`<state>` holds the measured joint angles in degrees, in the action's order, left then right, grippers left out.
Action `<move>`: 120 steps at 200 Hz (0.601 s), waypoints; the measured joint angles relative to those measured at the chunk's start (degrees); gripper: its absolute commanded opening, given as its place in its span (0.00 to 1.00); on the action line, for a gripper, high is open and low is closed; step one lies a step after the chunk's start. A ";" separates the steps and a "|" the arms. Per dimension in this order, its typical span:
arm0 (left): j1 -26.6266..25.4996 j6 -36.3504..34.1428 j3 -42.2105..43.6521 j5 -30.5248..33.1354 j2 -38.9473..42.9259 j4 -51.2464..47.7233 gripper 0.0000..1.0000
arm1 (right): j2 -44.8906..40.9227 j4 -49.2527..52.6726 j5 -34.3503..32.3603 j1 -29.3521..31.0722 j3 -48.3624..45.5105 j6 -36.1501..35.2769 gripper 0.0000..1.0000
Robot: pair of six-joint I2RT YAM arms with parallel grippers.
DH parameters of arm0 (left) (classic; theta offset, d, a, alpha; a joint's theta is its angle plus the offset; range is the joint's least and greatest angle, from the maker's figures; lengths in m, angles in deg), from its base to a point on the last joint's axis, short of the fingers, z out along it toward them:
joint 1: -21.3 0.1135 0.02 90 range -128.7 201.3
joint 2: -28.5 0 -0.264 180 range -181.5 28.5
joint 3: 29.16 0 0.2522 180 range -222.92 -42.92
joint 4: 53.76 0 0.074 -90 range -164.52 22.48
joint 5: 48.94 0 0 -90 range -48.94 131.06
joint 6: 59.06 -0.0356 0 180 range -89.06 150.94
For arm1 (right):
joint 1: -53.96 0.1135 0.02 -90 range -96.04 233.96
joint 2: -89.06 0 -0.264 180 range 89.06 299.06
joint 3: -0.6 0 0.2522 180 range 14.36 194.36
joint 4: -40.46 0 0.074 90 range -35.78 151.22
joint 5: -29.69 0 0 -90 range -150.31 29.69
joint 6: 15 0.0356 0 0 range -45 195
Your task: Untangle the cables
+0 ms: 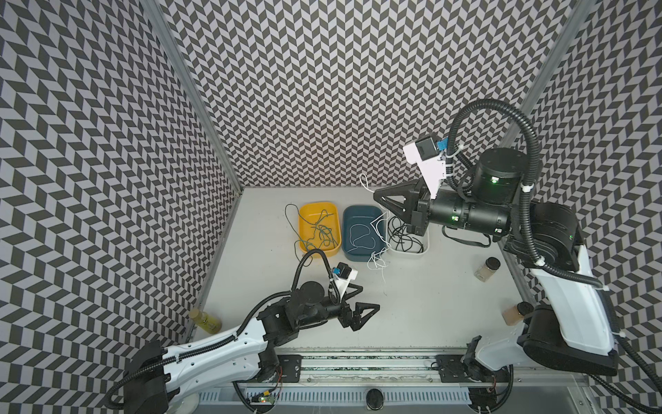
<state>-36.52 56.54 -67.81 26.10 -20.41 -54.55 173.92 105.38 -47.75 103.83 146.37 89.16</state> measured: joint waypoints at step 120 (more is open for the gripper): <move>0.02 -3.72 -2.91 1.90 -7.43 4.35 0.18 | -1.68 -2.45 5.42 0.00 -3.96 3.74 0.00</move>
<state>-36.50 52.83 -70.71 28.00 -27.84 -50.20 172.23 102.93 -42.33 103.83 142.41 92.89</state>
